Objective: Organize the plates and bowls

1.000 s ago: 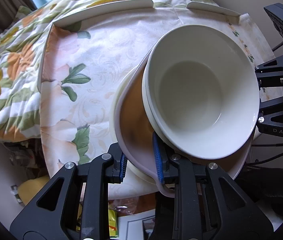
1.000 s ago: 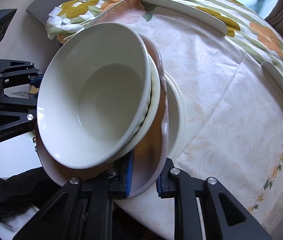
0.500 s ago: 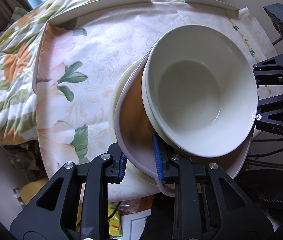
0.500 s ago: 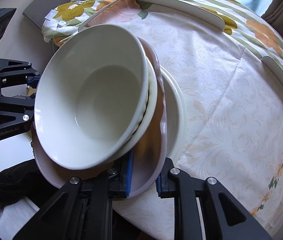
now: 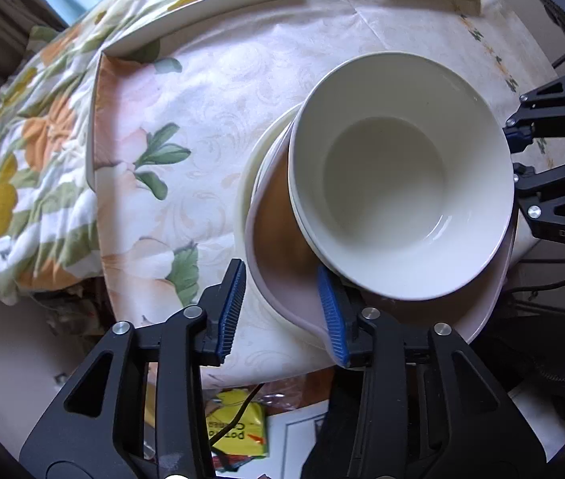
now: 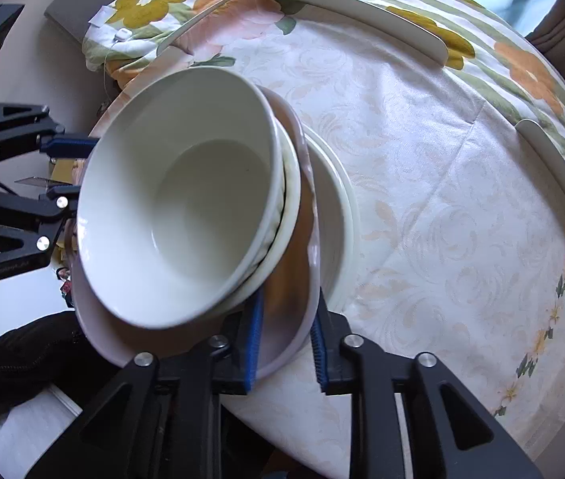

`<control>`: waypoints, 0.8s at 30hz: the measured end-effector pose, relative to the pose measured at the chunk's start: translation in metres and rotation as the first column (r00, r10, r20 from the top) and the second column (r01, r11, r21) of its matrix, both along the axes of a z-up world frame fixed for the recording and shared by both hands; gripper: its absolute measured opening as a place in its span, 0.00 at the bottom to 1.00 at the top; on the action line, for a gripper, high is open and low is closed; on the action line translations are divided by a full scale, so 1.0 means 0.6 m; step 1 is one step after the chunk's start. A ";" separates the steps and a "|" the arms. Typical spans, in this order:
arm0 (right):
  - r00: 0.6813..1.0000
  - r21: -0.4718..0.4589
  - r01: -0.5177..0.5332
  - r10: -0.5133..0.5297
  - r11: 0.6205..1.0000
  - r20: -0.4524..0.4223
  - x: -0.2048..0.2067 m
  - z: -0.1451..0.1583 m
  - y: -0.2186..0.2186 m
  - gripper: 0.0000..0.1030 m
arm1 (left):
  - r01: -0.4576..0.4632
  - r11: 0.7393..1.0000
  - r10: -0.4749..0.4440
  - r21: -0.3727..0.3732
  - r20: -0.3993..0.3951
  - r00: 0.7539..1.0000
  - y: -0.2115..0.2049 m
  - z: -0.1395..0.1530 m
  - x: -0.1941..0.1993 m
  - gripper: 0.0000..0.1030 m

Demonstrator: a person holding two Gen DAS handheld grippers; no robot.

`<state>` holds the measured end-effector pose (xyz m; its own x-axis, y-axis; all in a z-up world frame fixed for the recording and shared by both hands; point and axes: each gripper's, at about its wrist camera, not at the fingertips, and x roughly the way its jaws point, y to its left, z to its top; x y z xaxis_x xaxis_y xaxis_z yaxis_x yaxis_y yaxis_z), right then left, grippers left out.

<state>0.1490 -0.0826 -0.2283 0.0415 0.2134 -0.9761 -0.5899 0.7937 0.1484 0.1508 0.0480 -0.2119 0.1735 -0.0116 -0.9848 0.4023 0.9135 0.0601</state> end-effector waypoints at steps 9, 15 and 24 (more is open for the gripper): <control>0.998 -0.018 0.056 -0.056 0.998 0.032 -0.022 0.044 -0.030 0.56 | 0.024 1.000 -0.024 -0.008 0.023 0.999 0.018 0.038 -0.024 0.59; 0.986 0.053 0.119 -0.124 0.992 0.111 -0.067 0.106 -0.040 0.56 | -0.029 0.997 0.040 -0.076 0.146 0.989 0.033 0.111 -0.061 0.59; 0.871 0.249 0.244 -0.325 0.937 0.369 -0.192 0.305 -0.088 0.64 | -0.134 0.959 0.245 -0.250 0.489 0.837 0.017 0.312 -0.190 0.66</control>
